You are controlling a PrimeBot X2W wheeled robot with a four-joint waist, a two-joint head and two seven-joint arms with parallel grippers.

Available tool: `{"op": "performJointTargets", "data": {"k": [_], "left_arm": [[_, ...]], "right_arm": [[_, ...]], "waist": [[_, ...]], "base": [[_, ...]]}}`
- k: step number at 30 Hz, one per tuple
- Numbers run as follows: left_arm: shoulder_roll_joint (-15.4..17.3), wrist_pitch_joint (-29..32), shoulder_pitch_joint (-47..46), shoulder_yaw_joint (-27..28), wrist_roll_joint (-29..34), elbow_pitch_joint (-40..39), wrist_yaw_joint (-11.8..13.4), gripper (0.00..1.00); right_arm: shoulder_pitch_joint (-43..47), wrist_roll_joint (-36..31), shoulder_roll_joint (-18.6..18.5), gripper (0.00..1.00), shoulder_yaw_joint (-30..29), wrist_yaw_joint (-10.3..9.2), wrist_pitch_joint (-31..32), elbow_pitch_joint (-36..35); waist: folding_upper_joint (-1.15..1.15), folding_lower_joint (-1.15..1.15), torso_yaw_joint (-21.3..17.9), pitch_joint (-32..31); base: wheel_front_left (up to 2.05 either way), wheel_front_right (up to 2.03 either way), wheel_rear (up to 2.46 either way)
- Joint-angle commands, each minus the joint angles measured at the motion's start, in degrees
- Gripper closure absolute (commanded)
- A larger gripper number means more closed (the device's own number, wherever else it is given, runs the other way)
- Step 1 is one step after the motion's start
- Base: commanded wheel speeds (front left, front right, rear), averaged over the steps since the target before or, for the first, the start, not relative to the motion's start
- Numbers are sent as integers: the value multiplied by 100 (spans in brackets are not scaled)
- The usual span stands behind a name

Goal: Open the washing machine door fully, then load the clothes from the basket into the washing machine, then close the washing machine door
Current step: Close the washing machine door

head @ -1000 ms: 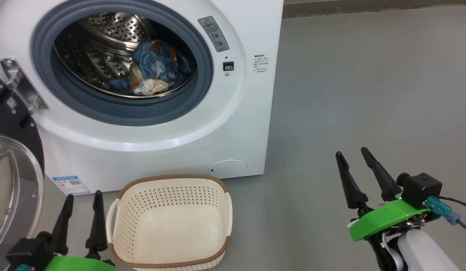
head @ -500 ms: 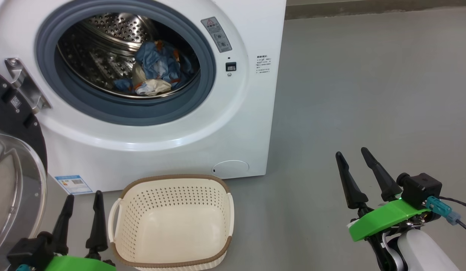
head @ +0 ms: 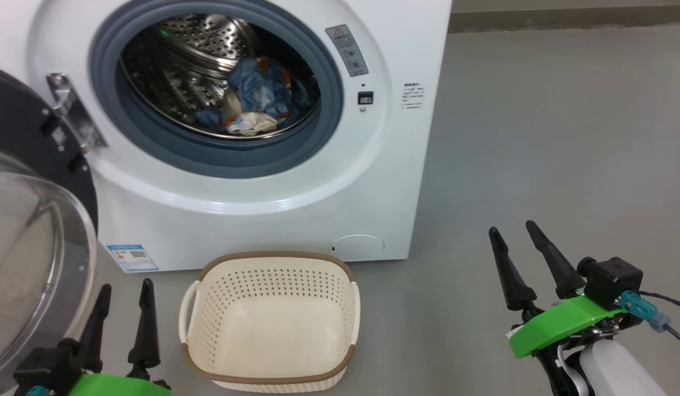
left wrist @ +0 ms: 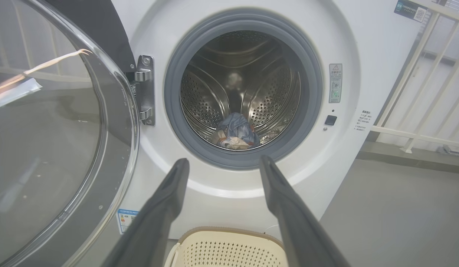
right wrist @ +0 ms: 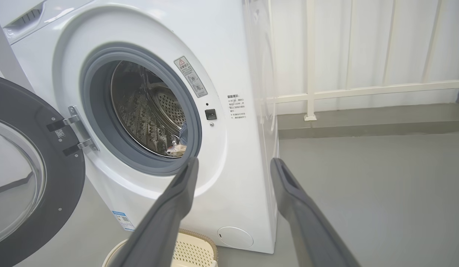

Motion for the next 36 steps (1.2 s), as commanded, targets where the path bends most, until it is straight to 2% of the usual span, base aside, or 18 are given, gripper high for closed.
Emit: {"op": "performJointTargets", "data": {"k": [1, 9, 21, 36], "left_arm": [[110, -37, -95, 168, 23, -124, -20, 0], [87, -37, -78, 183, 111, -73, -20, 0], [52, -37, -77, 258, 240, -17, -11, 0], [40, -37, -65, 328, 470, 57, 163, 0]], "right_arm": [[8, 59, -68, 0, 133, 26, -46, -107], [49, 119, -87, 0, 254, 26, -46, -61], [56, 148, -107, 0, 299, 26, -46, -17], [37, 199, -44, 0, 347, 26, -46, 25]], "waist": [[0, 0, 111, -46], [0, 0, 498, -109], [0, 0, 1339, -129], [0, 0, 2309, -165]], "base": [[0, 0, 0], [0, 0, 0], [0, 0, 0], [0, 0, 0]]}}
